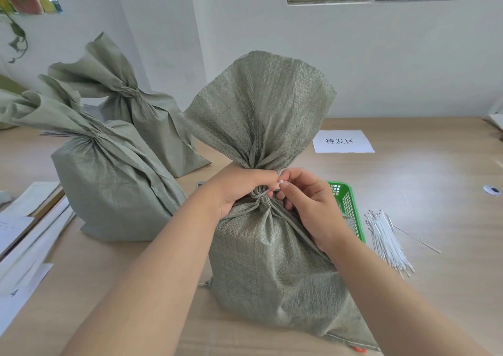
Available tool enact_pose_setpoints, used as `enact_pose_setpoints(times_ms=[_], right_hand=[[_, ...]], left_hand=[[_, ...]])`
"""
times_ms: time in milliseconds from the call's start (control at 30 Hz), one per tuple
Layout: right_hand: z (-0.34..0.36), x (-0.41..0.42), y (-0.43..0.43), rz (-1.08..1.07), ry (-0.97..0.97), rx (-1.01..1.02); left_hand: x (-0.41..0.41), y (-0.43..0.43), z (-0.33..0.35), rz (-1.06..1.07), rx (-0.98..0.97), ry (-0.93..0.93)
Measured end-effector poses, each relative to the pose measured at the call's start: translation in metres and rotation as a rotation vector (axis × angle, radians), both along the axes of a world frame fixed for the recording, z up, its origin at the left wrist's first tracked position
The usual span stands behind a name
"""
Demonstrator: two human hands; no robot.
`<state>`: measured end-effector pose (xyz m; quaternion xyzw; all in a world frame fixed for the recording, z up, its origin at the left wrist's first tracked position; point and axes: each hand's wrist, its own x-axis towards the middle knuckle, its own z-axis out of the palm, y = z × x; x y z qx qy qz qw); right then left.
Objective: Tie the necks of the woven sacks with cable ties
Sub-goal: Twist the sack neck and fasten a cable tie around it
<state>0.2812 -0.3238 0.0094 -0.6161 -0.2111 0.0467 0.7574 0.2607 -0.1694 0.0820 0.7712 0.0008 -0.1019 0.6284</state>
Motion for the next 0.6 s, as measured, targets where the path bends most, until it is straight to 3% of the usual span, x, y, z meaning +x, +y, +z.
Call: enact_pose_setpoints(times_ms=[600], right_hand=[[0.005, -0.0072, 0.002, -0.032, -0.047, -0.052]], left_hand=[[0.0049, 0.0008, -0.0066, 0.071, 0.068, 0.02]])
